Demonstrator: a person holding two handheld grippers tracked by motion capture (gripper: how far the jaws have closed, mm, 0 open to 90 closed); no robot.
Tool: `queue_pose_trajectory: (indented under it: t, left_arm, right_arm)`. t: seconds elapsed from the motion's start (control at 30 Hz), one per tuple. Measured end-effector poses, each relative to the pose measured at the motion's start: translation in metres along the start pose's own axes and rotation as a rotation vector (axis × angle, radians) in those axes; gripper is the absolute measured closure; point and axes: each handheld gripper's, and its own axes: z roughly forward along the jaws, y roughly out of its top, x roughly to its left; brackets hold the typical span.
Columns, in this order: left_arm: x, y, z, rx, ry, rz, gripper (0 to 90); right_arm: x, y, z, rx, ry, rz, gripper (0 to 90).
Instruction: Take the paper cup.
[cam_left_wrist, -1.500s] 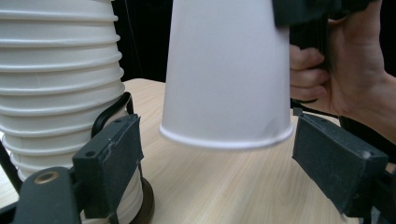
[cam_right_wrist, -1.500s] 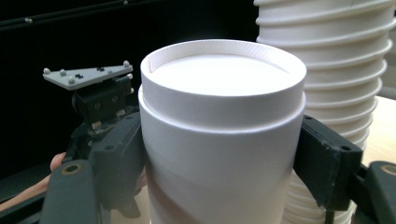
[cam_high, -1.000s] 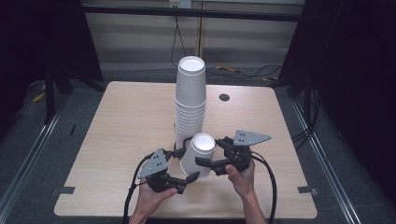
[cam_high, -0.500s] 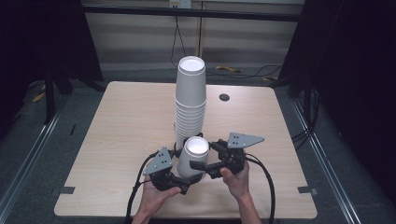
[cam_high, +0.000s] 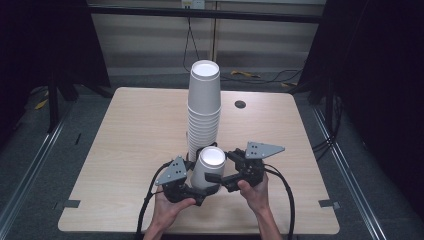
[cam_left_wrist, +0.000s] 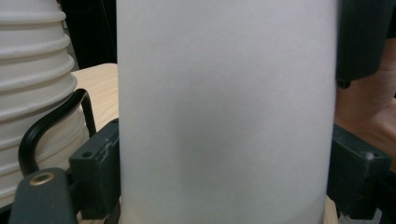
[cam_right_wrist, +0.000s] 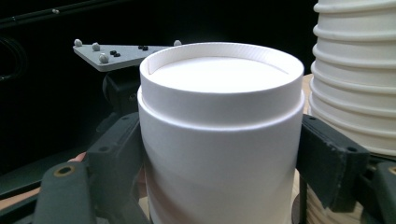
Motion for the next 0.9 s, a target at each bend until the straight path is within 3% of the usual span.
queue_pose_trajectory:
  t: [0.13,0.17,0.4,0.7,0.9]
  left_arm:
    - [0.0,0.0,-0.001,0.003,0.0,0.0,15.5]
    - [0.001,0.0,-0.002,0.007,-0.003,-0.006,15.7]
    - [0.004,0.0,-0.007,0.019,-0.005,-0.023,15.9]
    - [0.007,-0.002,-0.011,0.045,0.004,-0.014,16.0]
    - [0.008,-0.003,-0.012,0.094,0.011,-0.009,16.1]
  right_arm:
    - [0.0,-0.001,0.001,0.008,-0.001,-0.003,19.0]
    - [0.0,-0.002,0.003,0.016,-0.002,0.005,14.0]
    - [-0.001,-0.001,0.001,-0.008,0.001,0.017,13.6]
    - [-0.003,-0.004,-0.011,-0.036,-0.005,0.029,13.6]
    - [-0.003,-0.006,-0.02,-0.026,-0.023,0.016,13.5]
